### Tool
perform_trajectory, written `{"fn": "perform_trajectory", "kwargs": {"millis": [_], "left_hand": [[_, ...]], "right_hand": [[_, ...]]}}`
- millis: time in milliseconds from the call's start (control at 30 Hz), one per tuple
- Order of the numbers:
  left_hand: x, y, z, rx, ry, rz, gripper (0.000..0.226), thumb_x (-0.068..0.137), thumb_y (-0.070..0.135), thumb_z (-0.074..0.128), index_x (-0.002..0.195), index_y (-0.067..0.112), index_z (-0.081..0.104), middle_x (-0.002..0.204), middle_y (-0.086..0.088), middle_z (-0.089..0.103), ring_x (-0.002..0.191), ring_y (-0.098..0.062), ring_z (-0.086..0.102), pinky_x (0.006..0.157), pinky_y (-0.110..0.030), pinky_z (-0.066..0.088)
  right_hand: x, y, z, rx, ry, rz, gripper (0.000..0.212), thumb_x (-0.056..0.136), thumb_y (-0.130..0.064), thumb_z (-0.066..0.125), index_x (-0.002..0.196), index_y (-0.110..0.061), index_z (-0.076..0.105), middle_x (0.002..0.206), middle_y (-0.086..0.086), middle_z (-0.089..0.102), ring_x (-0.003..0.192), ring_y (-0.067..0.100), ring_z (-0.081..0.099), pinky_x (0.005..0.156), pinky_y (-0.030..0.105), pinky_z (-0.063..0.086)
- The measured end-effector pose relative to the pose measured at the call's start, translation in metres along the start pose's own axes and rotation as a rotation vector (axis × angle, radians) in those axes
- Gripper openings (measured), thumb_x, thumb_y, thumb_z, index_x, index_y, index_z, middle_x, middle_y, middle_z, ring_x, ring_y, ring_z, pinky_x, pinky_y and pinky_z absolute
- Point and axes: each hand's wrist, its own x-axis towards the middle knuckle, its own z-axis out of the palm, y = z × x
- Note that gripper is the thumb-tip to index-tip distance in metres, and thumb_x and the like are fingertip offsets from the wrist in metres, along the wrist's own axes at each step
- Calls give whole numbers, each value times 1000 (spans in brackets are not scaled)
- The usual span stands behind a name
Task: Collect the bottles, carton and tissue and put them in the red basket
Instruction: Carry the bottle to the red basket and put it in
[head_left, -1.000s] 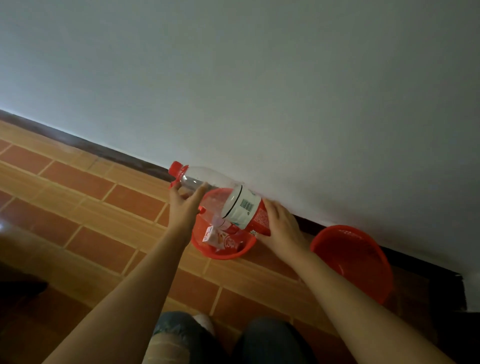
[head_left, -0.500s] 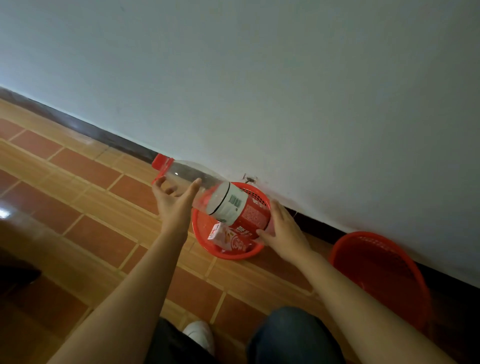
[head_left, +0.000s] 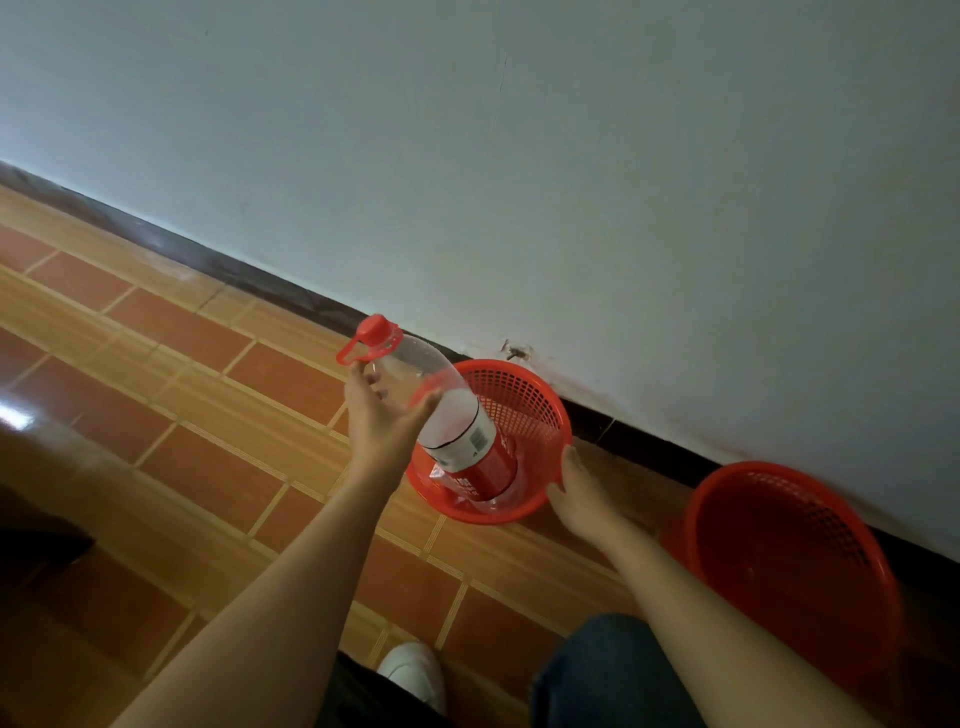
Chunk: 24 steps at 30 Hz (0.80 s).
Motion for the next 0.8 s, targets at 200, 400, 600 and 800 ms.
{"fn": "perform_trajectory", "kwargs": {"millis": [200,400,600,800], "left_hand": [[2,-14,9,82,-67,-12,80,70,28,80,132,19,31,136,-9,40,120,-23,47,94,-42,48],[7,-22,7,71,-132,-41,77,70,29,79,131,21,32,138,-9,41,124,-26,46,97,-44,46],[12,-30,-1,53,-178,-103,82,73,27,77,138,22,27,142,-11,39,130,-27,41,102,-48,42],[15,-39,-6,75,-152,-245,86,73,24,77,141,19,24,140,-14,40,131,-32,39,104,-48,40]], "right_hand": [[4,-2,4,-9,6,38,68,94,-19,42,146,-8,-2,156,10,-2,143,26,5,117,40,16],[5,-3,6,-21,16,33,72,94,-19,44,145,-7,-6,156,10,-5,143,26,5,117,41,17],[4,-4,6,-35,36,44,74,91,-21,48,146,-14,-1,157,6,4,142,26,17,113,46,29],[7,-3,1,-100,32,51,71,88,-23,50,145,-13,9,155,8,14,138,27,28,109,46,34]]}}
